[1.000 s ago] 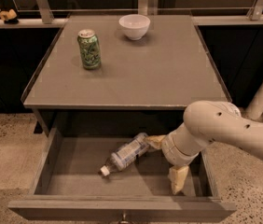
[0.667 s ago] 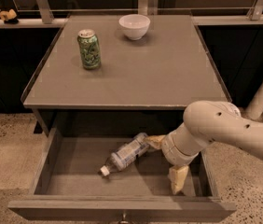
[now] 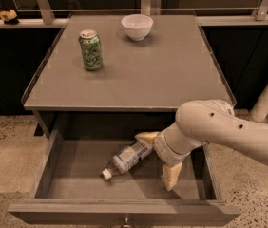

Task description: Pick blue plastic bottle from top drawer and place on counter

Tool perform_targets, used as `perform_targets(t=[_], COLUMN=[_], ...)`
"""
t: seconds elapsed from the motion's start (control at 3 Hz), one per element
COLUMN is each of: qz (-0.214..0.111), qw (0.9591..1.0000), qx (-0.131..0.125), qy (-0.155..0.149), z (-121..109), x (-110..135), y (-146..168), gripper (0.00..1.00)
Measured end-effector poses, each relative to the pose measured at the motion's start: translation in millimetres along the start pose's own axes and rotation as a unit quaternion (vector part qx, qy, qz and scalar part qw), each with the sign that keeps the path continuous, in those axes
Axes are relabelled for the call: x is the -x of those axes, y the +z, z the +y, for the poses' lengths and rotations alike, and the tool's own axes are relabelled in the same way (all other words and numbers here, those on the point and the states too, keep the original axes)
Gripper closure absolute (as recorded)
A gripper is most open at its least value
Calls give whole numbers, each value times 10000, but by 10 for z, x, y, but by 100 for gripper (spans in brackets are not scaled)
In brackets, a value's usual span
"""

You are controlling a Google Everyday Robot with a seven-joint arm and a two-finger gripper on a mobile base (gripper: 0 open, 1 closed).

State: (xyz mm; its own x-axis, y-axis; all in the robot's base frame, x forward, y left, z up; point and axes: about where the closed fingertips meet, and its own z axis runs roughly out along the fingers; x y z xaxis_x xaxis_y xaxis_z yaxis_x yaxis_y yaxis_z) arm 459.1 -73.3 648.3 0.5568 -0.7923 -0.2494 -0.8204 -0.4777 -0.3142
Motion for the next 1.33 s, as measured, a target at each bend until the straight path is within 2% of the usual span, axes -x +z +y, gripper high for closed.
perform_targets(t=[0.33, 0.67, 1.0, 1.33], qz=[-2, -11, 44, 38], qw=[10000, 9997, 9983, 9982], qx=[34, 63, 63, 61], qy=[-54, -224, -586, -597], z=[-34, -213, -483, -488], x=[-18, -39, 32, 34], y=[71, 240, 441, 452], gripper=[0, 0, 0, 0])
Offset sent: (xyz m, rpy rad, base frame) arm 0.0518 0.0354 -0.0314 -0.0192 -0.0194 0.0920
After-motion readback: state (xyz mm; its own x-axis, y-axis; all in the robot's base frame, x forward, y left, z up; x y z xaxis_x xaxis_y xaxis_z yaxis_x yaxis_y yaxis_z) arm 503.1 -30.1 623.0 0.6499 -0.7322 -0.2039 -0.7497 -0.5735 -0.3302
